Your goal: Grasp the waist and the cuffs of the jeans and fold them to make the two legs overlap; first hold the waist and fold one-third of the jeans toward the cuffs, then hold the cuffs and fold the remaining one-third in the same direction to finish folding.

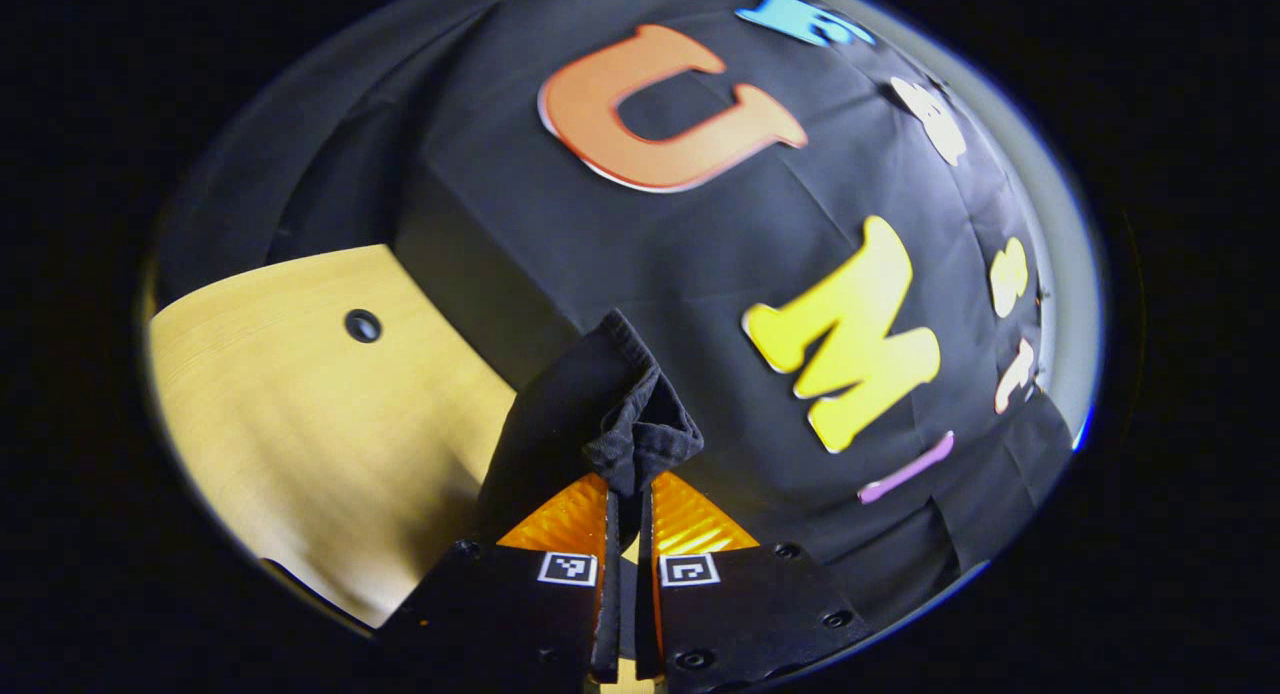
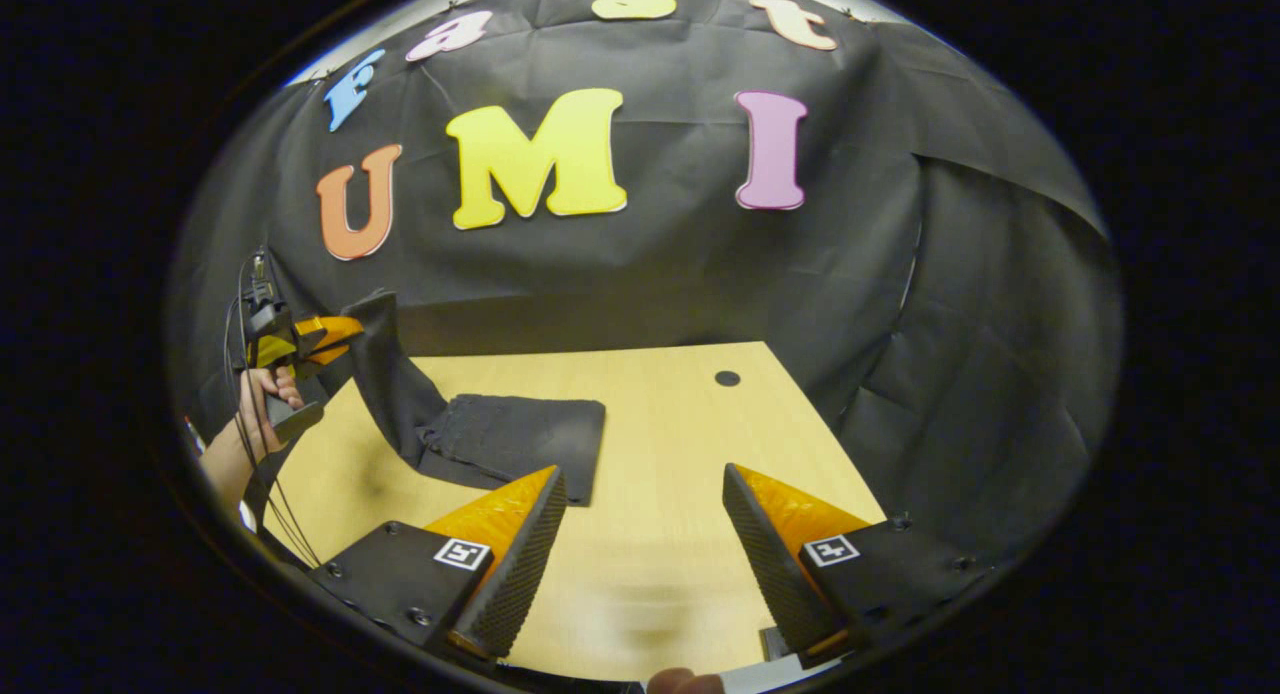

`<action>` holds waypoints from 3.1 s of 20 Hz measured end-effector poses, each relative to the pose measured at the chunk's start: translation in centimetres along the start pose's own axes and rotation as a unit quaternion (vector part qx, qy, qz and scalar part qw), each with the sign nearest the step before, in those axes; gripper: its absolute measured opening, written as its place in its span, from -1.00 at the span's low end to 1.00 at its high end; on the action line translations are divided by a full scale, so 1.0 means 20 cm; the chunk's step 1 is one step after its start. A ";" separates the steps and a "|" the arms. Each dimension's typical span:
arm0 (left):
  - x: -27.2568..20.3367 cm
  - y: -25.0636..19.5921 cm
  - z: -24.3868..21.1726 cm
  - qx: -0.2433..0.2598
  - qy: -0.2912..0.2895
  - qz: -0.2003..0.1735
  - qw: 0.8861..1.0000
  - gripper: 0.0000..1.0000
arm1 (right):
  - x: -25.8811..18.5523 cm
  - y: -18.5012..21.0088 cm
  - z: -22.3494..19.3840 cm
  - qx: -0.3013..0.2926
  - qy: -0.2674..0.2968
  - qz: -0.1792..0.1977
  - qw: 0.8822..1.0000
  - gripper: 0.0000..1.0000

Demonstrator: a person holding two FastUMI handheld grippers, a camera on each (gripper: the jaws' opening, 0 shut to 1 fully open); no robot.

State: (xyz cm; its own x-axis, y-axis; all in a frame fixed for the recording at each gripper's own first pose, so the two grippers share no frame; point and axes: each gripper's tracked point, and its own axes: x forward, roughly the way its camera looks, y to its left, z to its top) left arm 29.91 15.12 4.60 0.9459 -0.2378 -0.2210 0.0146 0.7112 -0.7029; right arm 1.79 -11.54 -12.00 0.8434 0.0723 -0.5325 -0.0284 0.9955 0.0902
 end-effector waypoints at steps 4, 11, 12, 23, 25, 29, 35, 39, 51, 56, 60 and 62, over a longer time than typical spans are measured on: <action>0.15 -0.16 -0.25 0.056 0.042 -0.026 0.997 -0.82 | -0.08 -0.16 -0.02 0.023 -0.006 -0.027 0.999 0.95; 0.33 -0.20 -0.72 0.108 0.112 -0.016 0.988 -0.82 | -0.16 -0.38 -0.11 0.055 0.000 -0.065 0.996 0.95; 0.35 -0.20 -0.79 0.117 0.120 -0.011 0.986 -0.82 | -0.16 -0.40 -0.12 0.060 0.003 -0.069 0.996 0.95; 0.46 -0.13 -1.12 0.140 0.167 0.029 0.976 -0.82 | -0.13 -0.55 -0.20 0.082 0.016 -0.088 0.993 0.95; 0.47 -0.11 -1.17 0.130 0.178 0.034 0.975 -0.78 | -0.12 -0.56 -0.20 0.083 0.019 -0.088 0.992 0.86; 0.48 -0.06 -1.24 0.121 0.193 0.043 0.973 -0.70 | -0.09 -0.55 -0.21 0.081 0.023 -0.087 0.993 0.95; 0.50 -0.01 -1.31 0.115 0.209 0.060 0.969 -0.58 | -0.06 -0.55 -0.23 0.085 0.029 -0.089 0.992 0.95; 0.50 0.01 -1.35 0.119 0.216 0.068 0.967 -0.27 | -0.04 -0.54 -0.22 0.085 0.030 -0.088 0.992 0.94; 0.44 -0.08 -1.39 0.174 0.226 0.057 0.957 0.80 | -0.06 -0.49 -0.20 0.091 0.017 -0.080 0.993 0.86; 0.34 -0.15 -1.26 0.207 0.199 0.047 0.957 0.80 | -0.06 -0.41 -0.15 0.076 0.000 -0.067 0.995 0.95; 0.19 -0.32 -0.90 0.262 0.116 0.031 0.958 0.80 | -0.02 -0.24 0.01 0.070 -0.035 -0.030 0.996 0.87; 0.09 -0.41 -0.68 0.293 0.065 0.021 0.954 0.82 | 0.01 -0.11 0.09 0.056 -0.053 -0.005 0.997 0.95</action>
State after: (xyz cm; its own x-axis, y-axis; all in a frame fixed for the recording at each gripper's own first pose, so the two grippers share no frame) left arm 27.00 -0.15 0.80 0.9023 -0.2528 -0.3492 0.1911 0.9606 -0.2016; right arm 3.04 -13.84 -10.76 0.8956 0.0504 -0.4420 0.0343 0.9828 0.1817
